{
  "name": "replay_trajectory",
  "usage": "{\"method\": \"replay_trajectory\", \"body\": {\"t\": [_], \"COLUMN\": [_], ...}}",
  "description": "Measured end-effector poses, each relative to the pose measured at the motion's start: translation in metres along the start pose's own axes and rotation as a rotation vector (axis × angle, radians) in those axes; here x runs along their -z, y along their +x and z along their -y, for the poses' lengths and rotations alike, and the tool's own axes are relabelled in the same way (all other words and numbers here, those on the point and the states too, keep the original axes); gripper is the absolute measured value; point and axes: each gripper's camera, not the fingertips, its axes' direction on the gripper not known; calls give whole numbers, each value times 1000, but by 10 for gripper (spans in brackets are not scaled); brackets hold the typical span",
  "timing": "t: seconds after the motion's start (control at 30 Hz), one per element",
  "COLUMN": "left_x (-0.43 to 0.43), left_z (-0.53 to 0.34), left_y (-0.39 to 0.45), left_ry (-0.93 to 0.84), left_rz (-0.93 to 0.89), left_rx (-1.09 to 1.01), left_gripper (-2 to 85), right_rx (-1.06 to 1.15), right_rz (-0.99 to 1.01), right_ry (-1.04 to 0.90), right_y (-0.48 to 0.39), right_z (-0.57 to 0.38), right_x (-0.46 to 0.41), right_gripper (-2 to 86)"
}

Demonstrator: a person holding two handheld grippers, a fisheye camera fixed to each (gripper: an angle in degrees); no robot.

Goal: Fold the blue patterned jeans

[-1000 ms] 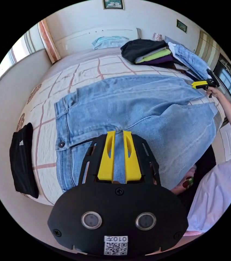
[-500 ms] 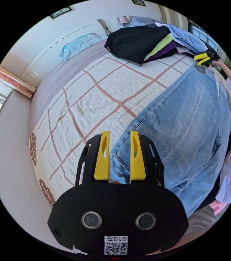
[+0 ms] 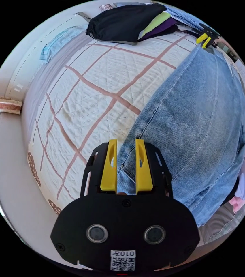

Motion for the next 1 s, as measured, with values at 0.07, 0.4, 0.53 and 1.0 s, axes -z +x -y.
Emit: {"method": "replay_trajectory", "body": {"t": [0.07,0.4,0.53,1.0], "left_x": [0,0,-2,5], "left_z": [5,16,22,-14], "left_y": [-9,-27,-40,-58], "left_ry": [0,16,-9,146], "left_rz": [-4,62,6,-10], "left_rx": [9,-3,-42,-80], "left_gripper": [101,97,101,110], "right_rx": [-5,16,11,-115], "right_rz": [-37,-289,-272,-294], "right_ry": [27,114,218,546], "right_y": [-8,-69,-81,-178], "right_z": [-5,-42,-77,-196], "right_x": [-1,2,24,-9], "right_gripper": [93,21,14,11]}}
